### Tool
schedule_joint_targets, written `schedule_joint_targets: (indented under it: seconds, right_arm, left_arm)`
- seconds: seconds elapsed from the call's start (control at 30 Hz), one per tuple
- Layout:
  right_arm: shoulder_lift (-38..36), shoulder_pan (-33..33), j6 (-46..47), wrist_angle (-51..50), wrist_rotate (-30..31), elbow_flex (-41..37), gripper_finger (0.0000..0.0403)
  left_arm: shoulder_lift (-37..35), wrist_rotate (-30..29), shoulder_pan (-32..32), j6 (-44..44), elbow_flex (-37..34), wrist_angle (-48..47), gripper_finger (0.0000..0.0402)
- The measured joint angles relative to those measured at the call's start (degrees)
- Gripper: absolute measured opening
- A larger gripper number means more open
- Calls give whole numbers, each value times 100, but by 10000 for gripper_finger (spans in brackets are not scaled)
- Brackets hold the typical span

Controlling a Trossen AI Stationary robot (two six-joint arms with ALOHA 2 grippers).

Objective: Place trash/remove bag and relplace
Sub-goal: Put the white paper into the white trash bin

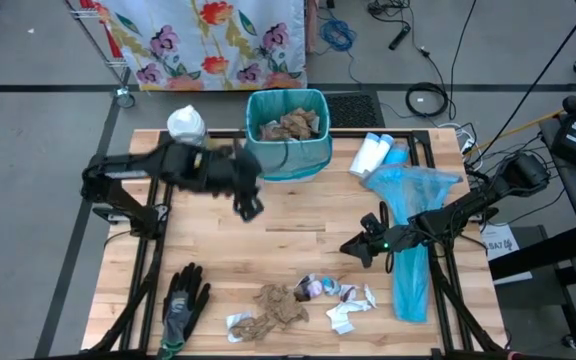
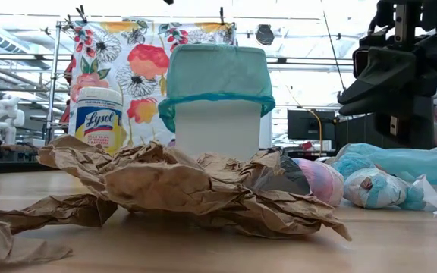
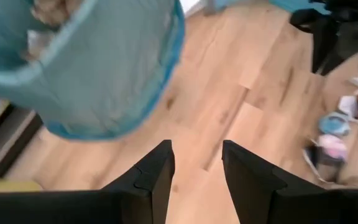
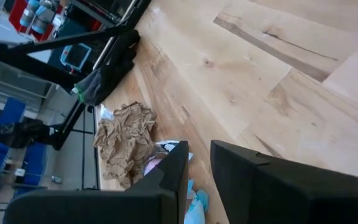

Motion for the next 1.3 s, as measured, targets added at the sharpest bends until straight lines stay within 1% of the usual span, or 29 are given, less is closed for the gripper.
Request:
schedule_joint_targets:
  seconds: [0.07, 0.13, 0.33, 0.43, 0.57, 0.63, 0.73, 0.83, 0.9, 1.0, 1.1, 1.23, 1.3]
  right_arm:
    - [0, 0, -89, -1, 0, 0, 59]
    - [0, 0, -178, 1, 0, 0, 59]
    - [0, 0, -367, -28, 0, 0, 59]
    - [0, 0, -382, -30, 0, 0, 59]
    - [0, 2, -379, -32, -27, 0, 59]
    - [0, 2, -407, -32, -150, 0, 59]
    - [0, 2, -431, -35, -169, 0, 59]
    - [0, 2, -433, -34, -300, 0, 59]
    - [0, 2, -433, -41, -306, 0, 59]
    - [0, 2, -435, -41, -307, 0, 59]
    - [0, 4, -435, -41, -306, 0, 59]
    - [0, 7, -438, -43, -306, 0, 59]
    - [0, 11, -437, -41, -313, 0, 59]
  left_arm:
    - [-7, -258, -416, -650, -218, 7, 141]
    - [2, -396, -787, -1358, -450, -13, 141]
    - [1, -335, -1770, -3617, -1277, 123, 141]
    - [4, -225, -2205, -4642, -1784, 553, 141]
    - [6, 99, -2672, -5773, -2482, 1301, 141]
    - [6, 231, -2873, -6259, -2831, 1739, 141]
    - [8, 309, -3154, -6961, -3343, 2350, 141]
    - [8, 373, -3409, -7647, -3754, 2713, 141]
    - [51, 561, -3547, -8014, -3952, 2796, 141]
    - [187, 936, -3684, -8303, -4119, 3103, 141]
    - [421, 1134, -3753, -8333, -4130, 3452, 141]
    - [814, 1164, -3770, -8334, -4129, 3877, 141]
    - [992, 1279, -3766, -8338, -4128, 4022, 141]
